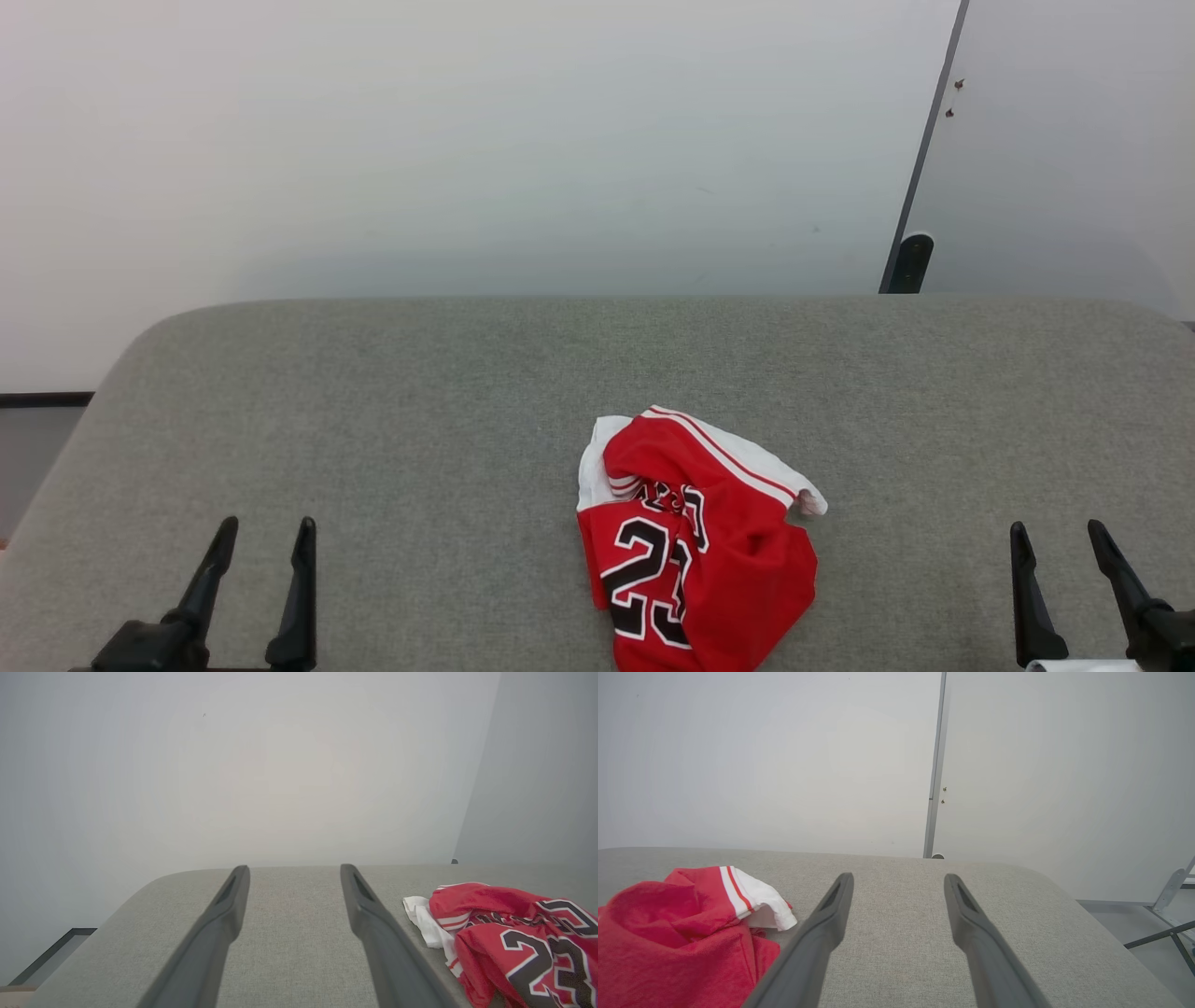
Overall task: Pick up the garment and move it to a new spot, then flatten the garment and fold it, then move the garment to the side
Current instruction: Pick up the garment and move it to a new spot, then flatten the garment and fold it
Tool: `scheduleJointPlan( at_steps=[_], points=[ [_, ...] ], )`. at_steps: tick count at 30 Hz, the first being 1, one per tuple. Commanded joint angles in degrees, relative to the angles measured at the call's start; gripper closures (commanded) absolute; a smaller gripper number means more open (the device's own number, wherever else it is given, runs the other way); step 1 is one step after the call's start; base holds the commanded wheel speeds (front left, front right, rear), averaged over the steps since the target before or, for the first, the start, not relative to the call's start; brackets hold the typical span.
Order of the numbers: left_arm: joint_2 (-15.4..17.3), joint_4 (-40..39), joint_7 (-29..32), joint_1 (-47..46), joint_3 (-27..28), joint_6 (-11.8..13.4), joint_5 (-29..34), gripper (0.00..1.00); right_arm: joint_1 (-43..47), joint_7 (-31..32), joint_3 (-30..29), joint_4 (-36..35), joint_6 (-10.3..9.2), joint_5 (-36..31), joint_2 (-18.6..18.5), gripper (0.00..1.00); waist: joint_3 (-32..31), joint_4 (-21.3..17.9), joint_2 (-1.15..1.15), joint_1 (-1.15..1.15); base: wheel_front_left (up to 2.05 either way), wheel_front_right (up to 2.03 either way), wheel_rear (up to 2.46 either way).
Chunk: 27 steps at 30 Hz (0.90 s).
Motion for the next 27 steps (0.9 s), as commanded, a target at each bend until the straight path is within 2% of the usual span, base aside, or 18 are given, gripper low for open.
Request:
scheduleJointPlan(
  at_steps=[1,8,15,22,27],
  points=[
    [-0.25,-0.32,-0.05,0.4,0.29,-0.31,0.42,0.0,0.78,-0.05,0.08,-0.26,-0.06,-0.36,0.28,0.0,0.0,0.01,0.0,0.0,0.0,0.0,0.0],
    [-0.84,0.1,-0.04,-0.37,-0.48,-0.44,1.02,0.0,1.07,-0.05,1.4,0.13,-0.06,-0.19,0.54,0.0,-0.01,1.45,0.0,0.0,0.0,0.0,0.0],
    [0.17,0.16,-0.04,-0.83,1.05,-0.42,0.41,0.0,0.36,-0.05,6.99,0.33,-0.06,-0.17,0.89,0.0,-0.45,5.83,0.0,0.0,0.0,0.0,0.0],
    [0.93,0.36,-0.04,-1.56,0.68,-0.43,-0.64,0.0,-1.12,-0.05,8.78,2.65,-0.06,0.56,0.68,0.0,-0.62,9.87,0.0,0.0,0.0,0.0,0.0],
    [1.11,1.96,-0.04,-2.89,-2.75,-0.43,-1.86,0.0,-4.59,5.41,9.23,5.19,-0.06,2.17,-1.32,0.0,-0.09,12.16,0.0,0.0,0.0,0.0,0.0]
  ],
)
